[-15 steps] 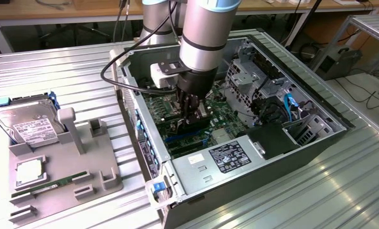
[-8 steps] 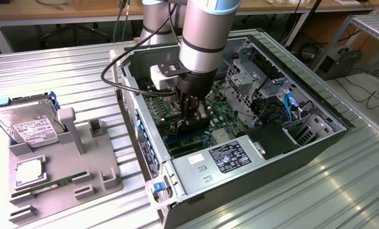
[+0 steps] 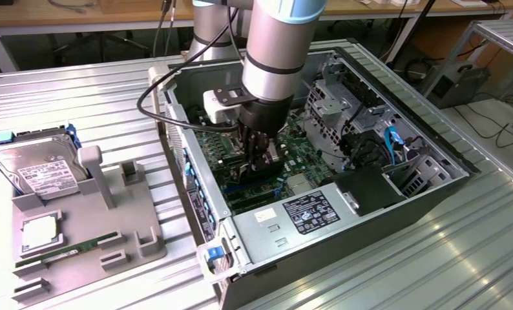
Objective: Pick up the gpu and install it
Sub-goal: 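Insert the gpu into the slot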
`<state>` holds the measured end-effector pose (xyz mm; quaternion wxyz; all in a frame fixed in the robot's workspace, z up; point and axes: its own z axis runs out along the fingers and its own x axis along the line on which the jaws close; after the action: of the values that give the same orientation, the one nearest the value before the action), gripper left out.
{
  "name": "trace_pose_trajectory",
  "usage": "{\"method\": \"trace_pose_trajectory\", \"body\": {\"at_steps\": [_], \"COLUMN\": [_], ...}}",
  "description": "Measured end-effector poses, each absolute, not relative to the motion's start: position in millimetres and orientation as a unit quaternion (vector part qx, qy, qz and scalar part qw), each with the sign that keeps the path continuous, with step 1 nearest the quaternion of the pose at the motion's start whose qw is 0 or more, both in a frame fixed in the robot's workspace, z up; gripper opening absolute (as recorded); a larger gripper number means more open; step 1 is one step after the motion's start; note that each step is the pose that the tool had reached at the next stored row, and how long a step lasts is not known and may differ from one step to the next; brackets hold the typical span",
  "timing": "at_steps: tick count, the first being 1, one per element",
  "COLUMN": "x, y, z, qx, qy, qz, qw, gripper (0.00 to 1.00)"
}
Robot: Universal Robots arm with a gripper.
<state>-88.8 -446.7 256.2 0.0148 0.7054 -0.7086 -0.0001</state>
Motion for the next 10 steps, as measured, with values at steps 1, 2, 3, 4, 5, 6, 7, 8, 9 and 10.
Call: {"method": "trace_pose_trajectory", "body": {"at_steps": [1,2,3,4,5,6,7,8,9,10], "x": [-89,-89,-89,-89,-89,-89,-89,-89,-89,-89], "y": [-447,-447,-447,-447,-447,-447,-447,-447,-447,-447], "z": [256,256,256,256,258,260,262,266,270,274], "qx": [0.705,0.705,0.705,0.705,0.705,0.705,0.705,0.705,0.705,0.705], "qy": [-0.709,-0.709,-0.709,-0.709,-0.709,-0.709,-0.709,-0.709,-0.709,-0.709], "qz": [0.000,0.000,0.000,0.000,0.000,0.000,0.000,0.000,0.000,0.000], "qw": [0.015,0.015,0.015,0.015,0.015,0.015,0.015,0.015,0.015,0.015], "gripper": [0.26,0.27,0.27,0.34,0.34,0.34,0.34,0.34,0.34,0.34]}}
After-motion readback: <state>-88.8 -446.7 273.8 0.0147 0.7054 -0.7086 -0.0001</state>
